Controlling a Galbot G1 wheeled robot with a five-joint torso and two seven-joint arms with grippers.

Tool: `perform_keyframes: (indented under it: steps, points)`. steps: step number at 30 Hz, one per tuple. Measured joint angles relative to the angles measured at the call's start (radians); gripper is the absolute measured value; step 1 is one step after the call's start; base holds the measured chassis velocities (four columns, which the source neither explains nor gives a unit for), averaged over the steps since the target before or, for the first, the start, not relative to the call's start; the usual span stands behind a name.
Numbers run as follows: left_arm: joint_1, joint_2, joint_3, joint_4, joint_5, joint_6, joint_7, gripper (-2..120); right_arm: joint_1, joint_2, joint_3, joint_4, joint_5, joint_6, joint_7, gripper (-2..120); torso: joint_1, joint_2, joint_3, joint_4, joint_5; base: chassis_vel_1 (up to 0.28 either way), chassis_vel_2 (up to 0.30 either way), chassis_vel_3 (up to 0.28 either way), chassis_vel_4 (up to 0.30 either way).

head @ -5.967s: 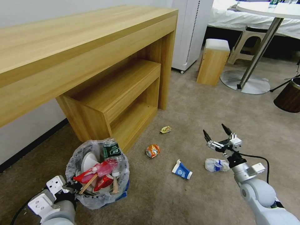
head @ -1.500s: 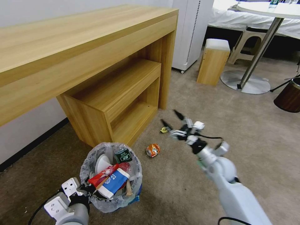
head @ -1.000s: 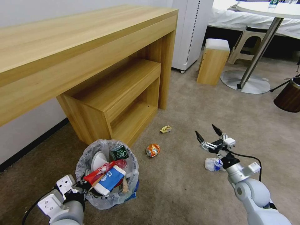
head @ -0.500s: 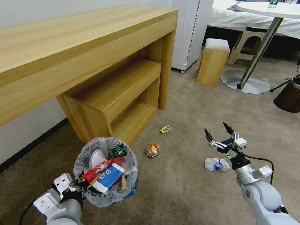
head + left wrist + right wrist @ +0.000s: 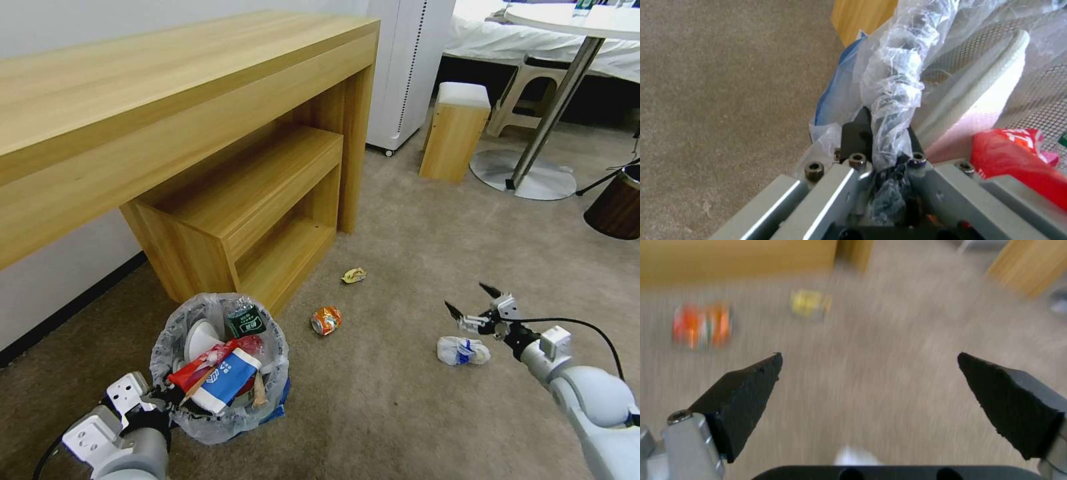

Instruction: Pick up the trash bin and place the garbage on the floor into it.

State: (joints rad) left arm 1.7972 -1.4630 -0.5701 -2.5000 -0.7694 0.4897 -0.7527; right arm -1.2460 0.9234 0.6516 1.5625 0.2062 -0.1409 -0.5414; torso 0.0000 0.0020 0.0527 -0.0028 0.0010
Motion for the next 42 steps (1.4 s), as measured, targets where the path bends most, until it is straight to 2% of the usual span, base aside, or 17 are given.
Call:
perform_keyframes:
  steps: [1,4,6,8,9,12,15,18,22,33,38,39,42]
  points:
    - [0.0,0.0,0.0,0.0,0.0,0.0,0.0,1,0.0,0.0,0.0,0.0,0.0,0.0,0.0,100,0.0,0.0,0.0,0.0,0.0,0.0,0.0,0.0,0.0]
    - [0.006,-0.003,0.001,0.0,0.004,-0.004,0.0,1,0.109,0.001,-0.026,-0.154,-0.181,0.032,-0.154,100,0.0,0.0,0.0,0.0005,-0.0002,0.0,0.0,0.0,0.0]
    - [0.007,-0.004,0.001,0.0,0.005,-0.005,0.0,1,0.133,0.005,-0.033,-0.189,-0.217,0.046,-0.173,100,0.0,0.0,0.0,0.0004,-0.0002,0.0,0.0,0.0,0.0]
    - [0.01,-0.006,0.002,0.0,0.009,-0.007,0.0,1,0.208,0.022,-0.053,-0.315,-0.311,0.104,-0.209,100,0.0,0.0,0.0,0.0008,-0.0002,0.0,0.0,0.0,0.0]
    - [0.01,-0.006,0.002,0.0,0.009,-0.007,0.0,1,0.208,0.022,-0.053,-0.315,-0.311,0.104,-0.209,100,0.0,0.0,0.0,0.0008,-0.0002,0.0,0.0,0.0,0.0]
    - [0.013,-0.009,0.009,-0.001,0.019,-0.009,0.001,1,0.275,0.046,-0.062,-0.467,-0.391,0.183,-0.229,100,0.0,0.0,0.0,0.0002,0.0002,0.0,0.0,0.0,0.0]
    - [0.013,-0.012,0.016,0.0,0.025,-0.01,0.001,1,0.302,0.057,-0.064,-0.53,-0.429,0.21,-0.23,100,0.0,0.0,0.0,0.0003,-0.0004,0.0,0.0,0.0,0.0]
    - [0.012,-0.014,0.025,-0.001,0.037,-0.011,0.002,1,0.373,0.084,-0.086,-0.694,-0.446,0.245,-0.141,100,0.0,0.0,0.0,0.0002,-0.0002,0.0,0.0,0.0,0.0]
    - [0.014,-0.014,0.026,-0.001,0.037,-0.014,0.003,1,0.415,0.105,-0.094,-0.77,-0.445,0.253,-0.087,100,0.0,0.0,0.0,0.0002,0.0,0.0,0.0,0.0,0.0]
    - [0.015,-0.005,0.018,0.0,0.022,-0.019,0.003,1,0.51,0.157,-0.107,-0.909,-0.459,0.233,-0.041,98,0.0,0.0,0.0,0.0005,-0.0004,0.0,0.0,0.0,0.0]
    - [0.008,0.0,0.018,0.0,0.015,-0.02,0.003,1,0.512,0.171,-0.107,-0.926,-0.485,0.224,-0.03,81,0.0,0.0,0.0,0.0003,-0.0003,0.0,0.0,0.0,0.0]
    - [0.008,0.0,0.018,0.0,0.015,-0.02,0.003,1,0.512,0.171,-0.107,-0.926,-0.485,0.224,-0.03,81,0.0,0.0,0.0,0.0003,-0.0003,0.0,0.0,0.0,0.0]
    - [0.004,0.004,0.018,0.001,0.013,-0.02,0.003,1,0.501,0.175,-0.107,-0.922,-0.492,0.22,-0.026,66,0.0,0.0,0.0,0.0003,-0.0002,0.0,0.0,0.0,0.0]
